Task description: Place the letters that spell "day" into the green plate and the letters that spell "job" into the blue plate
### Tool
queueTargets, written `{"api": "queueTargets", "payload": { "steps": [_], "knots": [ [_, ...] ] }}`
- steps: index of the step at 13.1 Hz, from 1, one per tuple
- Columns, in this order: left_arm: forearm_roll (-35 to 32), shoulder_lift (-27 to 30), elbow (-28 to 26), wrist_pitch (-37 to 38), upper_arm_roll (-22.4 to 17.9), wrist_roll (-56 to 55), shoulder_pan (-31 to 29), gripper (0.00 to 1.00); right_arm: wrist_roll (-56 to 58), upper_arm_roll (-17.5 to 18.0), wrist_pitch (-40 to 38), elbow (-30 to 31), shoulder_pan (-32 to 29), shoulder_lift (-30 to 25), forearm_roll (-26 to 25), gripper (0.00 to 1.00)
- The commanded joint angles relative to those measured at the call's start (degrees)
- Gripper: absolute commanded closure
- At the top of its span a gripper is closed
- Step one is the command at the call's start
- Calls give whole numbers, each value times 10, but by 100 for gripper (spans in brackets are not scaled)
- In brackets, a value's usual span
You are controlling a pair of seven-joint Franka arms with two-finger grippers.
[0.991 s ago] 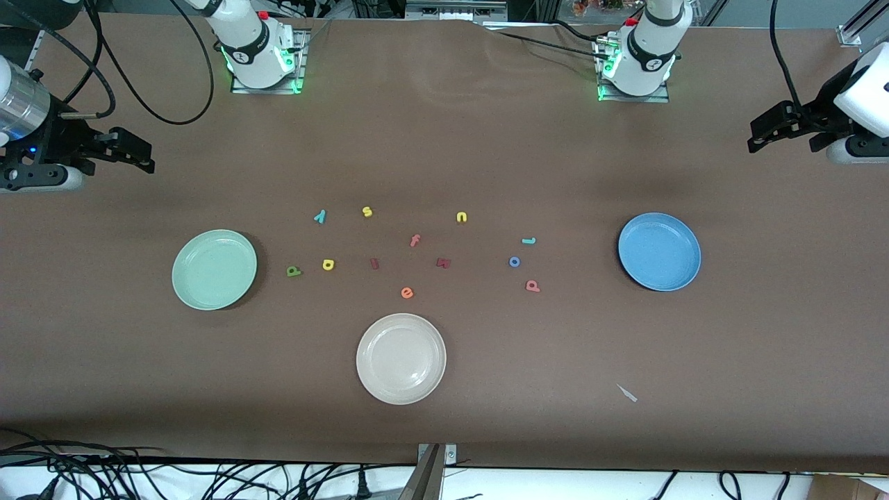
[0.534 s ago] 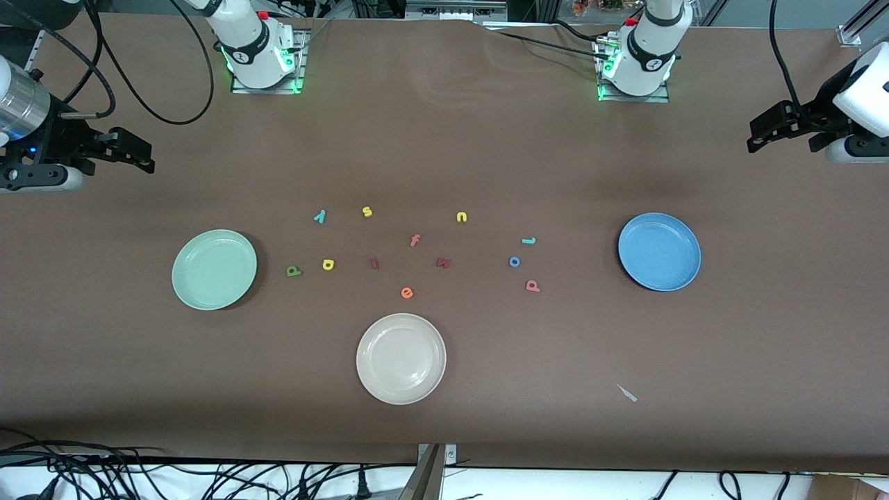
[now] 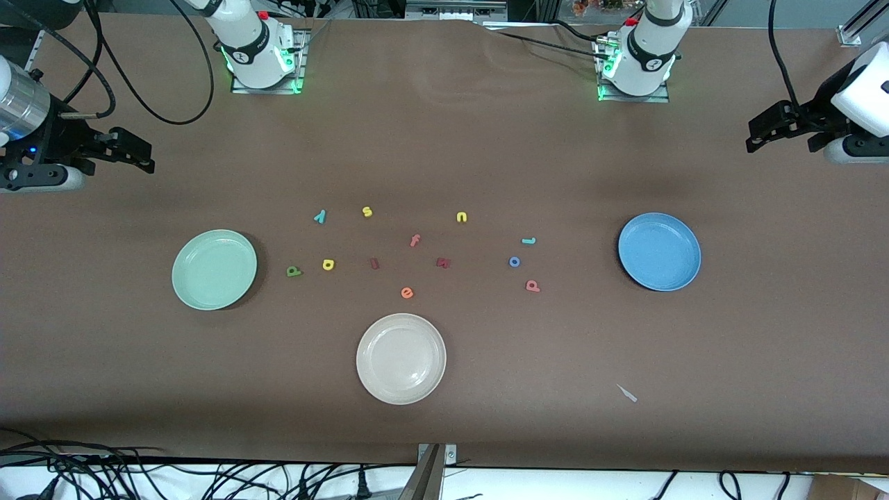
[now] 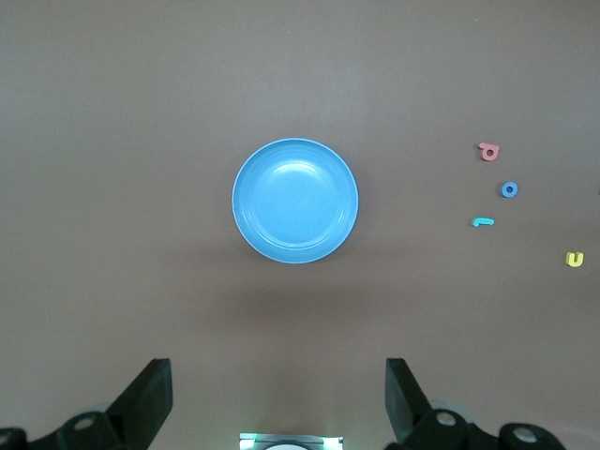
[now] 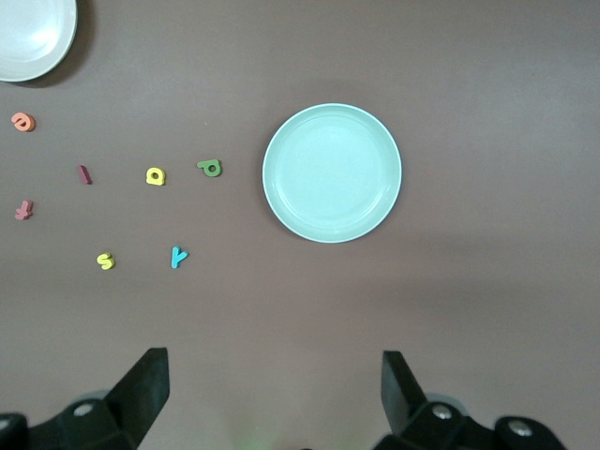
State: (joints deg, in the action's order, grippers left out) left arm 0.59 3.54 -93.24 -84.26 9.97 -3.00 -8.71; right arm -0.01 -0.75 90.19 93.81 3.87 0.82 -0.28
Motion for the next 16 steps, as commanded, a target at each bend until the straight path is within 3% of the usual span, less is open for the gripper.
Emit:
{"api": "queueTargets", "payload": {
  "steps": [1, 16],
  "knots": [
    [-12, -5, 17, 13, 2, -5, 3, 0, -2, 3, 3, 8, -3, -7, -3, 0],
    [-13, -5, 19, 13, 36, -4, 4, 0, -1, 3, 9, 3, -3, 7, 2, 0]
  ]
}}
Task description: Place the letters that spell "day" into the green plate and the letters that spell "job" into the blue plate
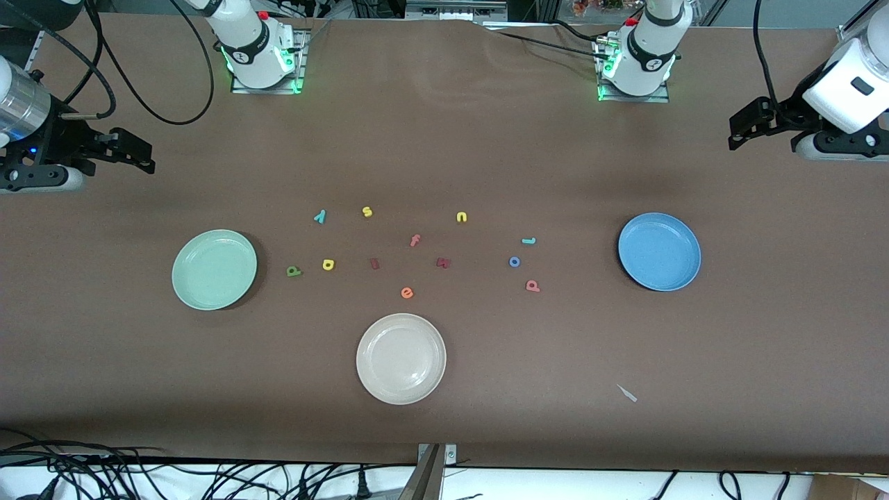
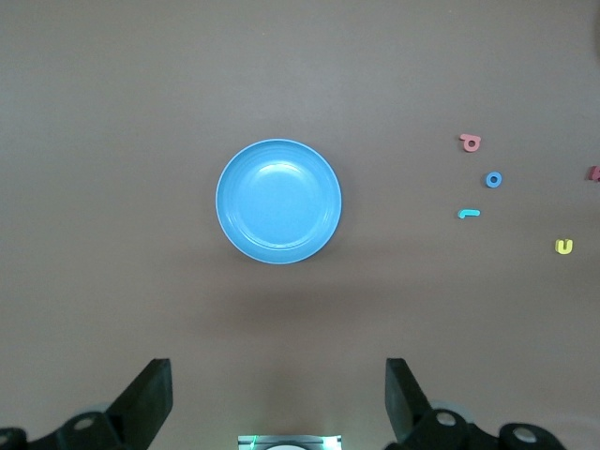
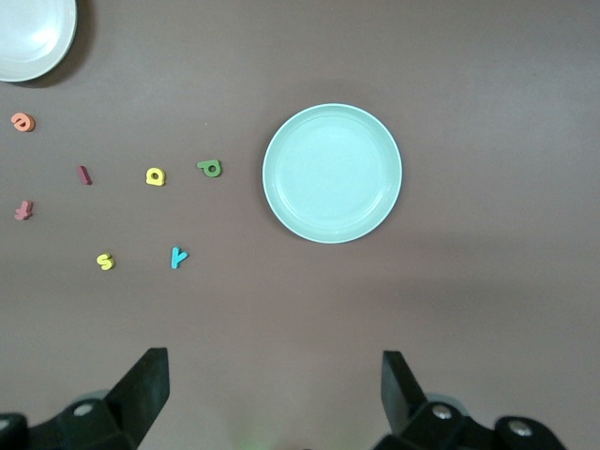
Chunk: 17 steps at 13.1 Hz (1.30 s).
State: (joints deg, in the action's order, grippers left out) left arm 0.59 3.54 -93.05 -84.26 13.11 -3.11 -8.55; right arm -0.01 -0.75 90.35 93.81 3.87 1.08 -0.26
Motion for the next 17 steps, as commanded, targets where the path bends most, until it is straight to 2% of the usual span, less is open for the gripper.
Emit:
{"api": "queueTargets", "payload": {
  "steps": [1, 4, 6, 12, 17],
  "knots": [
    [-13, -1, 16, 13, 3, -3, 2, 0, -1, 3, 8, 3, -3, 8, 1, 0],
    [-17, 0, 17, 16, -1, -8, 38, 0, 1, 3, 7, 2, -1, 16, -1, 0],
    [-18, 2, 17, 19, -46, -8, 67, 0, -1, 4, 4, 1, 2, 30, 1, 0],
    [-12, -6, 23, 19, -55, -8, 69, 0, -1, 17, -25, 10, 22, 39, 3, 0],
    [-11, -6, 23, 20, -50, -6, 62, 0, -70, 46, -13, 46, 31, 30, 4, 0]
  ]
}}
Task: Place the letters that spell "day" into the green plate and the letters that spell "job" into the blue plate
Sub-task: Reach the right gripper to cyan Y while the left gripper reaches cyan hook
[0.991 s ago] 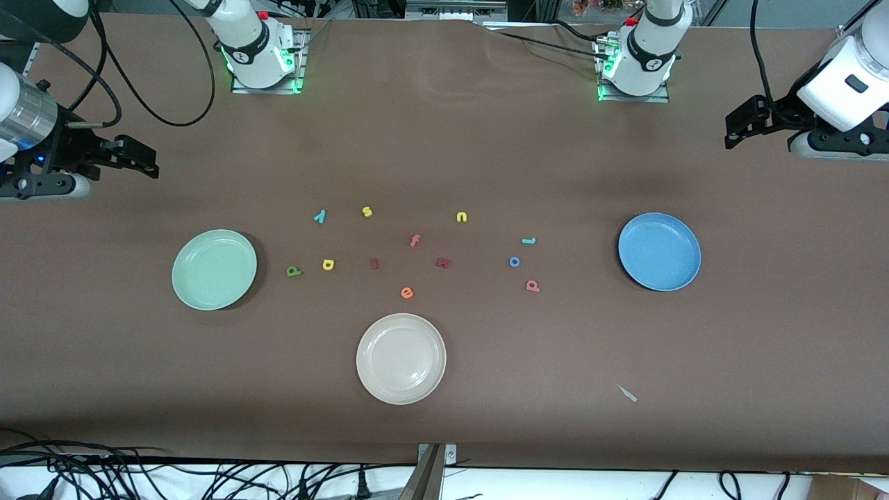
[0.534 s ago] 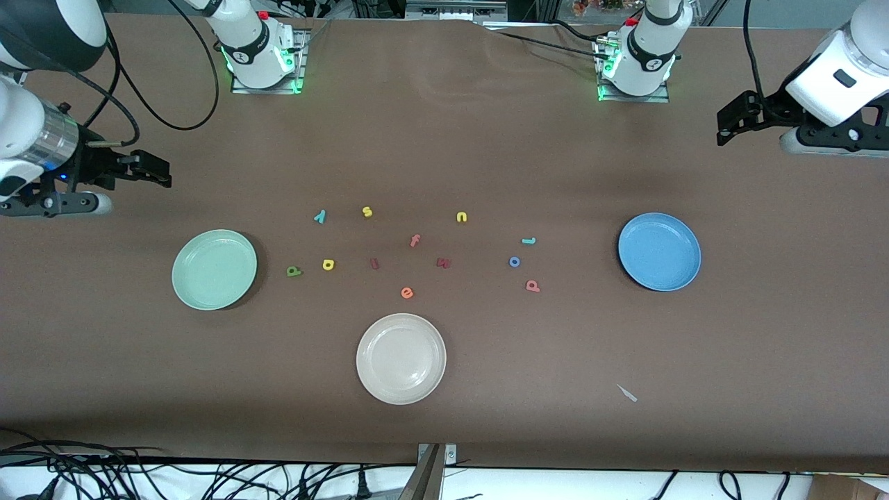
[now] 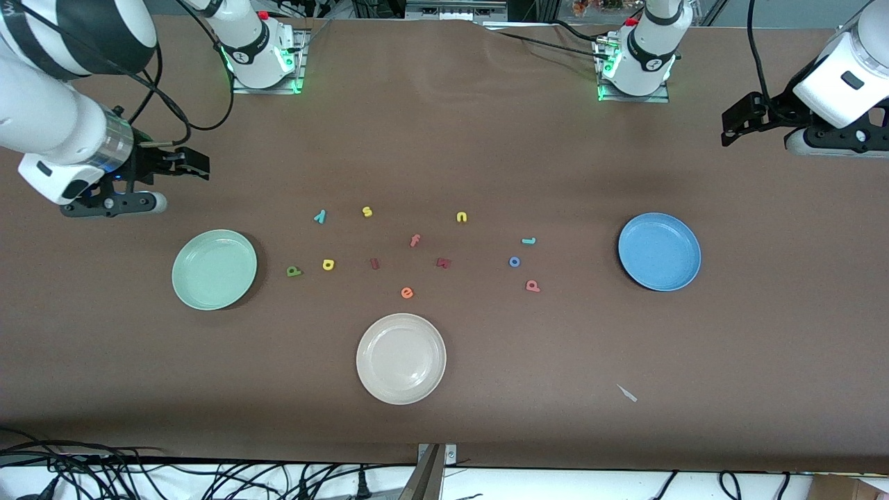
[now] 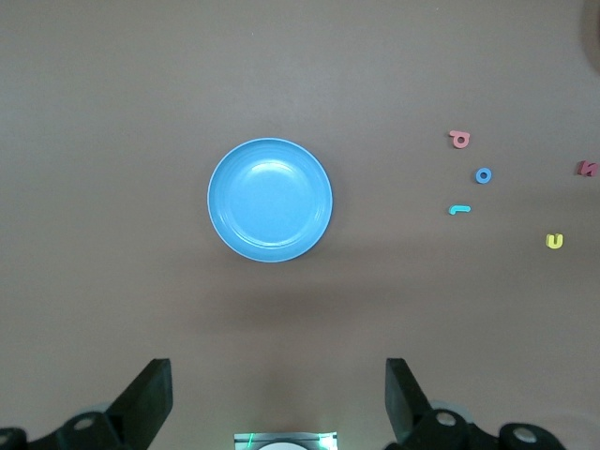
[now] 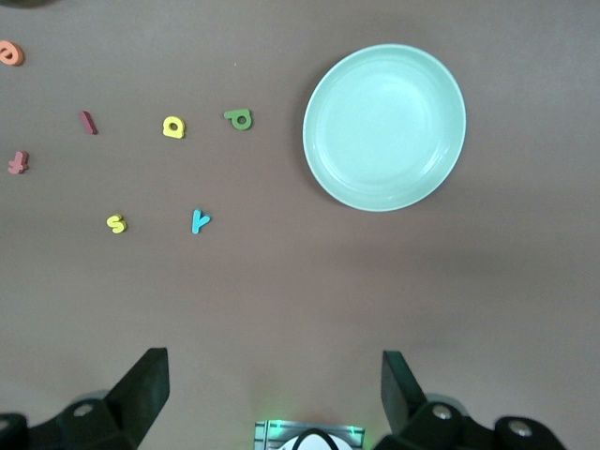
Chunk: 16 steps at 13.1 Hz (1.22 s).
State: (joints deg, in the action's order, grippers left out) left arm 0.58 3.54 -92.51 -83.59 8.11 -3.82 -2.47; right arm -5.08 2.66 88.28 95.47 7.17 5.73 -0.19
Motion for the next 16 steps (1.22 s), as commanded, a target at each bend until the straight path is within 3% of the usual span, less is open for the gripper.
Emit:
{"api": "queueTargets", "payload": {
  "steps": [1, 5, 9, 12, 14, 16],
  "knots": [
    [-10, -6, 17, 13, 1, 5, -7, 0, -35, 18, 16, 43, -2, -22, 4, 0],
    [2, -4, 17, 13, 1, 5, -17, 0, -148, 77, 96, 116, -2, -38, 19, 0],
    [-7, -34, 3, 13, 11, 5, -2, 0, -275, 152, 273, 241, -2, -35, 19, 0],
    [1, -40, -10, -19, 23, 6, 2, 0, -317, 162, 331, 267, -2, -14, 19, 0],
    [1, -38, -56, -89, 41, 5, 8, 0, -341, 166, 425, 319, -1, 6, 19, 0],
    [1, -36, -116, -166, 53, -1, 19, 0, -367, 167, 464, 338, -1, 29, 19, 0]
  ]
}}
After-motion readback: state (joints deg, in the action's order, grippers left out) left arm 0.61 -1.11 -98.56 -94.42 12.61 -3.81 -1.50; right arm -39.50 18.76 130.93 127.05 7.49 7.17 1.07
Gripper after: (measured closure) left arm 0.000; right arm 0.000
